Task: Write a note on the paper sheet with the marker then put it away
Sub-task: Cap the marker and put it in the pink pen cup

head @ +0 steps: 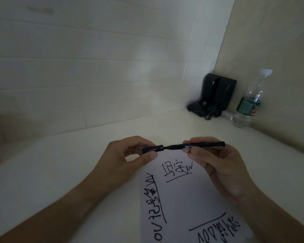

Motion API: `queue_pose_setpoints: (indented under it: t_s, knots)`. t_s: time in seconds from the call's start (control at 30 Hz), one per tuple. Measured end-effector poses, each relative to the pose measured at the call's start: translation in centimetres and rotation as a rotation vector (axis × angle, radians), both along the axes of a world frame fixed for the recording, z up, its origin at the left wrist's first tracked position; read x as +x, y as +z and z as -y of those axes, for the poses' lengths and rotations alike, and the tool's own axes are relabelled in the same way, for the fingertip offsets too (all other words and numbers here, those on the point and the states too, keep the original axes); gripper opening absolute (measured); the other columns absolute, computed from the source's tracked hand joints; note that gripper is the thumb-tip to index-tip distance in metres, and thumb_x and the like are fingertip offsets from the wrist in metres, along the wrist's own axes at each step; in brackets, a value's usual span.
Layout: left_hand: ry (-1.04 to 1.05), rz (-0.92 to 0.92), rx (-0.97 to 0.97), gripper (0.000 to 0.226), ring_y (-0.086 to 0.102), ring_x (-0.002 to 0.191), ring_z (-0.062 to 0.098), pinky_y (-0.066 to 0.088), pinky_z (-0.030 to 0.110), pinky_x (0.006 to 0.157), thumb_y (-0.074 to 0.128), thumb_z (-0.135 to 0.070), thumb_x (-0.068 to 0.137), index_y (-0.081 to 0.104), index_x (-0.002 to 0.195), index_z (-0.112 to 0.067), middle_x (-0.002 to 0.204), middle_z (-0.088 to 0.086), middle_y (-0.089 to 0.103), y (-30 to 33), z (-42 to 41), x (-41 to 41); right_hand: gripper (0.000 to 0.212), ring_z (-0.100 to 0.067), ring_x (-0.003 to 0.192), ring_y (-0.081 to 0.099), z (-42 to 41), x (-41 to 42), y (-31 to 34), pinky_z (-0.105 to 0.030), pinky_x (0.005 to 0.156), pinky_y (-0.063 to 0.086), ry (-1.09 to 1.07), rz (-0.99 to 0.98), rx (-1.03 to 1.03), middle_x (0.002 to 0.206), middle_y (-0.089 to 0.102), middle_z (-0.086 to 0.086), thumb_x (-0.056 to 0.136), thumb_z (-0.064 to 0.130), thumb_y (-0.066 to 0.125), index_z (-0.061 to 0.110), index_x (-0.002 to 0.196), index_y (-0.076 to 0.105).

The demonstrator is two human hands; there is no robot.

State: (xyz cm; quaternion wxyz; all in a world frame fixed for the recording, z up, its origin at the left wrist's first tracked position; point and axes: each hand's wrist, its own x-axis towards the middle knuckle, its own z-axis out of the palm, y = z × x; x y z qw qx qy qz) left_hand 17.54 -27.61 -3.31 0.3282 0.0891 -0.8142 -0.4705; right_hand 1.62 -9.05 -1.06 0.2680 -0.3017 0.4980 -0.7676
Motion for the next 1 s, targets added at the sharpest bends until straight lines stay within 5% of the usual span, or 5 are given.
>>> queue_pose_setpoints:
  t_s: [0.27, 0.73, 0.9, 1.0]
  knots:
    - [-0.050, -0.028, -0.068, 0.017, 0.073, 0.088, 0.022, 0.054, 0.017, 0.087, 0.077, -0.027, 0.084, 0.081, 0.099, -0.019, 0.090, -0.001, 0.078, 0.0, -0.7, -0.1, 0.029, -0.035, 0.094, 0.077, -0.1, 1.1, -0.2, -0.029, 0.082, 0.060, 0.039, -0.120, 0.124, 0.098, 0.080, -0.022, 0.062, 0.006, 0.084, 0.003, 0.091, 0.080]
    - [-0.026, -0.066, -0.166, 0.012, 0.068, 0.076, 0.012, 0.046, 0.013, 0.078, 0.082, -0.022, 0.081, 0.082, 0.091, -0.016, 0.076, -0.006, 0.070, 0.0, -1.1, 0.0, 0.026, -0.032, 0.082, 0.080, -0.1, 1.2, -0.4, -0.024, 0.071, 0.060, 0.054, -0.206, 0.135, 0.086, 0.081, -0.022, 0.063, 0.003, 0.082, 0.001, 0.089, 0.081]
    - [-0.040, -0.062, -0.096, 0.016, 0.071, 0.079, 0.020, 0.055, 0.021, 0.080, 0.079, -0.031, 0.081, 0.080, 0.090, -0.017, 0.081, 0.002, 0.075, 0.1, -1.1, -0.2, 0.022, -0.026, 0.075, 0.077, -0.1, 1.0, -0.3, -0.027, 0.068, 0.060, 0.057, -0.431, 0.226, 0.083, 0.081, -0.015, 0.067, 0.002, 0.085, -0.001, 0.088, 0.079]
    - [-0.034, -0.076, -0.073, 0.015, 0.071, 0.077, 0.022, 0.058, 0.027, 0.080, 0.077, -0.035, 0.081, 0.078, 0.084, -0.020, 0.079, 0.002, 0.075, 0.5, -1.8, -0.4, 0.022, -0.029, 0.073, 0.073, 0.0, 1.4, -0.6, -0.040, 0.062, 0.057, 0.080, -0.662, 0.274, 0.083, 0.079, -0.010, 0.076, 0.003, 0.085, 0.009, 0.095, 0.075]
